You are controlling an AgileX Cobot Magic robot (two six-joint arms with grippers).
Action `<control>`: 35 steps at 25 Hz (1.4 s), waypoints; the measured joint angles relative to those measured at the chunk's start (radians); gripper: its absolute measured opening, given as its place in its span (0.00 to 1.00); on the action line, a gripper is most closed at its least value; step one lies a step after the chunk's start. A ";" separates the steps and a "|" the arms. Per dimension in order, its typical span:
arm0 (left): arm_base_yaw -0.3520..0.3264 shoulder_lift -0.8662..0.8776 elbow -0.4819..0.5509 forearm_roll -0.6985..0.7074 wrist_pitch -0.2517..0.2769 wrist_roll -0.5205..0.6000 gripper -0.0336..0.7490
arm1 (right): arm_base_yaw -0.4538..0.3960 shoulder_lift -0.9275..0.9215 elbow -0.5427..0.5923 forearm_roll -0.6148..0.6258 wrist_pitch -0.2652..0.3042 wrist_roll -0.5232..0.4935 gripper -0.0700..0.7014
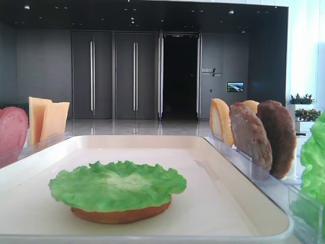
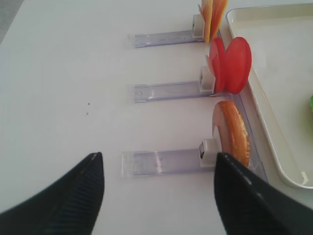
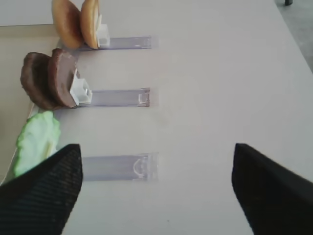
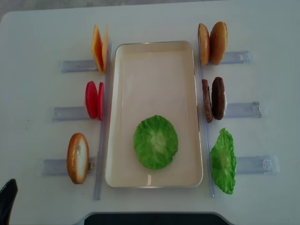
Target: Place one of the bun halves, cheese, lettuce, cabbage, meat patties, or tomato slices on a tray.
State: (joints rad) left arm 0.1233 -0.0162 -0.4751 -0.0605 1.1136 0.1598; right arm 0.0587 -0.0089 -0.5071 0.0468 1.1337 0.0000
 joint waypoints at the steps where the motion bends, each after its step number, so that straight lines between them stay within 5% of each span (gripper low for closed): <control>1: 0.000 0.000 0.000 0.000 0.000 0.000 0.73 | 0.000 0.000 0.000 0.009 0.000 -0.012 0.85; 35: 0.000 0.000 0.000 0.000 0.000 0.000 0.73 | 0.000 0.000 0.000 0.025 0.000 -0.035 0.85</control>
State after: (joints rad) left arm 0.1233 -0.0162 -0.4751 -0.0605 1.1136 0.1598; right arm 0.0587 -0.0089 -0.5071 0.0717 1.1337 -0.0353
